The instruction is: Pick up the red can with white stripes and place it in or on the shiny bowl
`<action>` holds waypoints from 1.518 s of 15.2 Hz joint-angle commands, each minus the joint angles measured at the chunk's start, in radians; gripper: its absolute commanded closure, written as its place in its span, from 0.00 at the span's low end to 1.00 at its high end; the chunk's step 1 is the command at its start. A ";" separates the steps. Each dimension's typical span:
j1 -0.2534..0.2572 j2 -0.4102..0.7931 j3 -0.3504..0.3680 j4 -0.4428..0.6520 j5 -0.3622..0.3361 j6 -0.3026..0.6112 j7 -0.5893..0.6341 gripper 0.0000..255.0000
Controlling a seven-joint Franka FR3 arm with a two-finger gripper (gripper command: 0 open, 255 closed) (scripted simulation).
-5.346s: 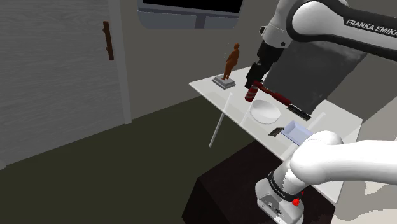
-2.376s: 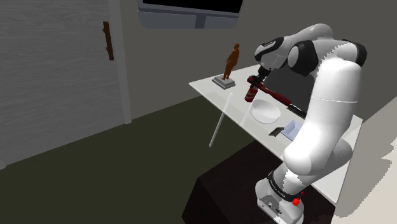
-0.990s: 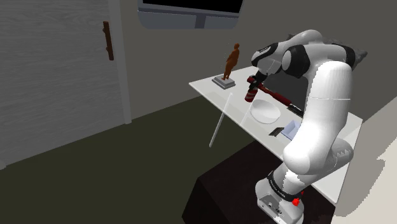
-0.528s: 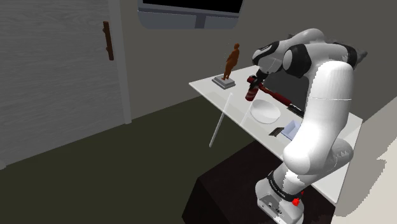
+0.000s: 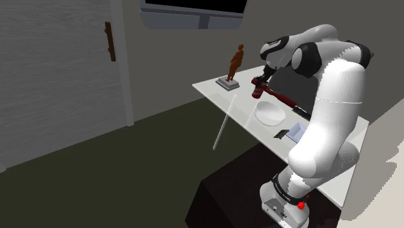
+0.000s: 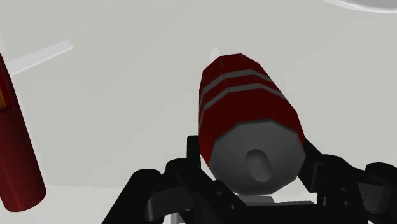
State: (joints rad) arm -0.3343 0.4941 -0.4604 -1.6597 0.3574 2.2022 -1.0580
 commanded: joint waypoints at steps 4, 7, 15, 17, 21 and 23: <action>0.006 -0.028 -0.011 0.028 -0.020 -0.052 0.017 1.00; 0.008 -0.042 -0.016 0.048 -0.031 -0.085 0.026 1.00; 0.009 -0.072 -0.028 0.113 -0.055 -0.176 0.047 1.00; 0.009 -0.078 -0.030 0.132 -0.059 -0.199 0.052 1.00; 0.036 -0.172 -0.048 0.029 -0.097 -0.182 0.055 1.00; 0.059 -0.261 -0.062 -0.076 -0.137 -0.155 0.062 1.00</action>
State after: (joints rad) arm -0.2858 0.2769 -0.5154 -1.6841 0.2392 2.0338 -0.9972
